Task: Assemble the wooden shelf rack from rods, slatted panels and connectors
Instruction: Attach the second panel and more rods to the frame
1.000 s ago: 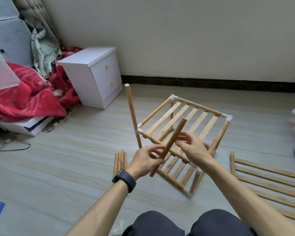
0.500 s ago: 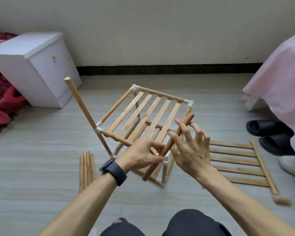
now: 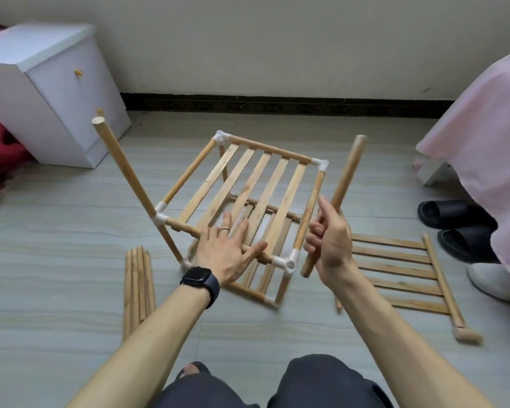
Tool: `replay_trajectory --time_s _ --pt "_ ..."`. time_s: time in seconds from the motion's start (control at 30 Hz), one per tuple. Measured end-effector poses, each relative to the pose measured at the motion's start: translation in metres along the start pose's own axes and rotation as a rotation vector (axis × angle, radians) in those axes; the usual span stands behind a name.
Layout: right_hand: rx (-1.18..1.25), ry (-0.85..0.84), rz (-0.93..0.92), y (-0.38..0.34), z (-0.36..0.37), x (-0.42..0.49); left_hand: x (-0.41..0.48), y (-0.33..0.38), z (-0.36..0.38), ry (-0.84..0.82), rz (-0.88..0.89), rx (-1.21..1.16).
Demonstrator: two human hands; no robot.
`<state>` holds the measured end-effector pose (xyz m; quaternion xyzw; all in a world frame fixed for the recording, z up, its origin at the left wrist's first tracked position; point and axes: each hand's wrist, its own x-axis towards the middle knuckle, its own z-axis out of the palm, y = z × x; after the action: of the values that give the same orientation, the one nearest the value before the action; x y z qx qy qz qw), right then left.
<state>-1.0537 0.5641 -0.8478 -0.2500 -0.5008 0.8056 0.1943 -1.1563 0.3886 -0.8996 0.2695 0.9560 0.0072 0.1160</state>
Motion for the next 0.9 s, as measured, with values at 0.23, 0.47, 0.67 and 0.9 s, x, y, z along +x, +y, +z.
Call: replay_trajectory --time_s 0.23,0.47,0.67,0.9 --pt "0.177 0.288 -0.016 0.009 -0.001 0.007 -0.007 0.029 0.010 0.043 0.018 0.076" --pt "0.255 0.353 -0.150 0.000 -0.011 0.025 -0.004 0.031 0.017 0.075 0.025 0.061" --pt "0.153 0.277 -0.229 0.003 -0.014 0.035 -0.003 0.031 0.020 0.108 0.023 0.067" --pt "-0.110 -0.032 -0.378 0.012 -0.013 0.034 0.000 0.029 0.028 0.149 0.034 0.078"
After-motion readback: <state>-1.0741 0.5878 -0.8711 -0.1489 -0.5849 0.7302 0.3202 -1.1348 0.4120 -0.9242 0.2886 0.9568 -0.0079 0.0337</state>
